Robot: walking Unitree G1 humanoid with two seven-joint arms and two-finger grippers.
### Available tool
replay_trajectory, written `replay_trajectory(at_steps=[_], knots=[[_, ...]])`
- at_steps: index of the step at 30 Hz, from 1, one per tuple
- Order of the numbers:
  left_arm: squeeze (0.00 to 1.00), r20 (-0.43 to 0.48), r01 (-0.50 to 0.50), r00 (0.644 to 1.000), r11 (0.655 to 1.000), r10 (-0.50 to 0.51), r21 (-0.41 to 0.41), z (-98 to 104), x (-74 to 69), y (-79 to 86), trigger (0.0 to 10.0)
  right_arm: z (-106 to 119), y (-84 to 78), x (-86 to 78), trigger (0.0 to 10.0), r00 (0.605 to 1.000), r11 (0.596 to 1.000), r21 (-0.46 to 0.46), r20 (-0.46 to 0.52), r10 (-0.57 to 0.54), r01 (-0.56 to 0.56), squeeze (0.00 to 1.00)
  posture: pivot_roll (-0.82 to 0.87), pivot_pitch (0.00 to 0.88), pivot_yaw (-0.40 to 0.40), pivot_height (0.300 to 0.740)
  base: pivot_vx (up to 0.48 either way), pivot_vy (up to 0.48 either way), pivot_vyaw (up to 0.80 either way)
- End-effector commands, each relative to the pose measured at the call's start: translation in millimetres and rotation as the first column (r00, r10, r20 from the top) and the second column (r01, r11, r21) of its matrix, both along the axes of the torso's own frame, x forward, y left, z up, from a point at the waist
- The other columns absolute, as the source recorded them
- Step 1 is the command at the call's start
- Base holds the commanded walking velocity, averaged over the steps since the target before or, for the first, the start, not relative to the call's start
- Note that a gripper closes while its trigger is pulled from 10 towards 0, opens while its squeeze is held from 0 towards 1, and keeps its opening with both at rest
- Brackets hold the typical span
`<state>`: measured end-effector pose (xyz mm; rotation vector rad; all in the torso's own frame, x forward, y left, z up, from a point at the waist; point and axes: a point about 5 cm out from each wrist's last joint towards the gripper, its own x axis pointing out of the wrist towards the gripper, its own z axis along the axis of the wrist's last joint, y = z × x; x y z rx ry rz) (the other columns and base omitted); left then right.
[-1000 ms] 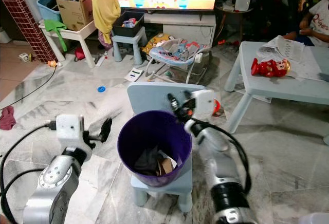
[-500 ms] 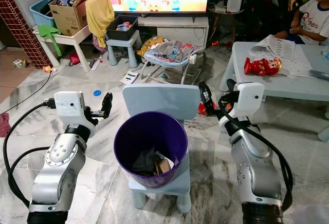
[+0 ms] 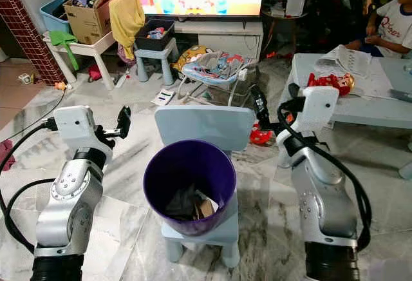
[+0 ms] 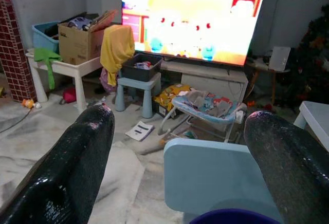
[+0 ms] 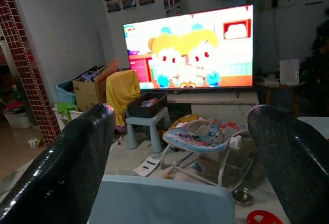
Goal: Picking trash to rubbish bin
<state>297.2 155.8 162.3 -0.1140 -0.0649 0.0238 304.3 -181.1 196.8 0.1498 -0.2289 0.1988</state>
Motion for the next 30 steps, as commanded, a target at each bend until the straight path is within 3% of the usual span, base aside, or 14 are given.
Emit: replay_trajectory(at_steps=[1,3,9,18,26,30], knots=[[0.00,0.018,-0.002,1.000,1.000,0.002,-0.006,6.2,2.8,-0.9,10.0,13.3,2.4,2.2,10.0,1.000,1.000,0.017,0.030,-0.005,0.005,1.00,-0.01,0.000,0.001,0.740,0.000,0.000,0.00],[0.00,0.040,-0.005,0.999,1.000,0.005,-0.008,10.7,2.5,-0.6,10.0,23.6,8.3,6.2,10.0,0.998,1.000,-0.001,0.059,0.007,-0.007,1.00,-0.01,0.000,-0.005,0.740,0.000,0.000,0.00],[0.00,0.045,-0.087,0.995,0.996,0.087,-0.010,7.9,3.5,10.5,10.0,23.3,13.4,15.5,10.0,0.999,1.000,-0.024,0.036,-0.016,0.017,1.00,-0.03,0.000,-0.023,0.740,0.000,0.000,0.00],[0.00,0.034,-0.121,0.992,0.992,0.122,-0.040,4.4,13.4,12.4,10.0,3.8,31.7,18.3,10.0,0.999,1.000,-0.028,-0.042,0.003,-0.004,1.00,-0.05,0.000,-0.013,0.740,0.000,0.000,0.00],[0.00,0.034,-0.074,0.997,0.996,0.076,-0.040,1.1,12.4,-0.8,10.0,-8.3,24.9,12.9,10.0,0.998,0.997,-0.060,-0.044,-0.044,0.041,1.00,-0.05,0.000,0.007,0.740,0.000,0.000,0.00],[0.00,0.039,-0.053,0.998,0.998,0.055,-0.036,0.2,11.4,-1.8,10.0,-13.3,11.4,9.6,10.0,0.993,0.992,-0.074,-0.047,-0.106,0.102,1.00,-0.04,0.000,0.006,0.740,0.000,0.000,0.00]])
